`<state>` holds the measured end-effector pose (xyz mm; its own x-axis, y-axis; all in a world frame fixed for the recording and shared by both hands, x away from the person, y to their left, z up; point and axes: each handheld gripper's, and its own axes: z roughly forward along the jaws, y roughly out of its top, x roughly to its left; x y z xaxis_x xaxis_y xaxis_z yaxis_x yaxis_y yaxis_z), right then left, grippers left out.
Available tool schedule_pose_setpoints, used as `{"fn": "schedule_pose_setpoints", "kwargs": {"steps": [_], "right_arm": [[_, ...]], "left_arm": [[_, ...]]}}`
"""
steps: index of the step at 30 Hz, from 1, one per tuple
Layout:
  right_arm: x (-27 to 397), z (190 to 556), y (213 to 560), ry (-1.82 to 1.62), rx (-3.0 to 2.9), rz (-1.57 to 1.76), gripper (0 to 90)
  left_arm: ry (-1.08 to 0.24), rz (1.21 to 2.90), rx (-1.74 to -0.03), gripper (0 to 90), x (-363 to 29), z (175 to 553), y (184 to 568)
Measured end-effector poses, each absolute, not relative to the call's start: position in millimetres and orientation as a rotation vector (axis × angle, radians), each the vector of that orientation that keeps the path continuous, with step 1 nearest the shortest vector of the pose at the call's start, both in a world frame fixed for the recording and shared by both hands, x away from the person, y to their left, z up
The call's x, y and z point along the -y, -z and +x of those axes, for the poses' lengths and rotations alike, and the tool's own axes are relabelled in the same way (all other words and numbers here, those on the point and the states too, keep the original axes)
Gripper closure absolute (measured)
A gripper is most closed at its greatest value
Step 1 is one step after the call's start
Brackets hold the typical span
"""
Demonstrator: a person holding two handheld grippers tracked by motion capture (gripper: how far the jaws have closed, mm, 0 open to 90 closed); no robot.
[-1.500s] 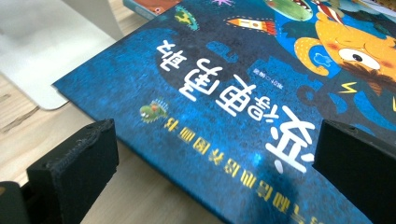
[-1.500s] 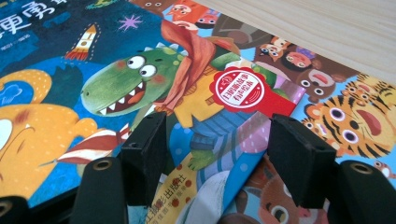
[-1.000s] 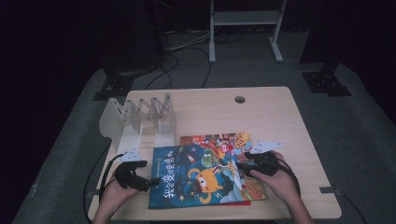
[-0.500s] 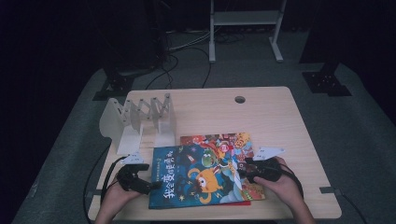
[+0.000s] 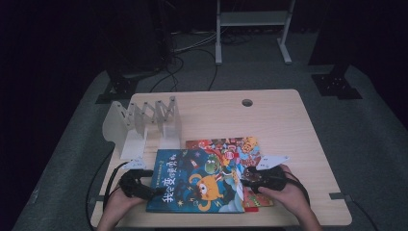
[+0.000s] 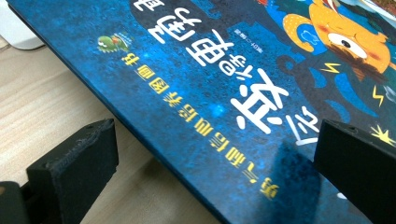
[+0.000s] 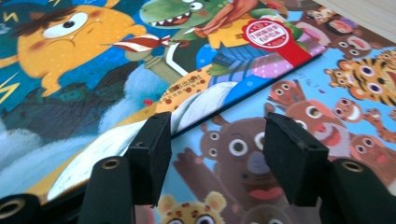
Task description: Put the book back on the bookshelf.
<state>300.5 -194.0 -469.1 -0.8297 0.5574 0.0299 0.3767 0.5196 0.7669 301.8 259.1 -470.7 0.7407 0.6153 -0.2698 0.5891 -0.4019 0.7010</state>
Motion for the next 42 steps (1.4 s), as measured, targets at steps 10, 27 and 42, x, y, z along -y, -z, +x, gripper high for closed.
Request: {"fn": "schedule_pose_setpoints", "kwargs": {"steps": [10, 27, 42], "right_arm": [[187, 297, 469, -1.213, -2.562, 0.757, 40.0], [188, 297, 470, -1.221, -2.551, 0.757, 39.5], [184, 298, 469, -1.199, -2.578, 0.747, 37.7]], "left_arm": [[0.016, 2.087, -0.927, 0.0, -261, 303, 474], [0.076, 2.086, -0.918, 0.0, -260, 291, 476], [0.013, 1.993, -0.843, 0.0, -264, 280, 434]]}}
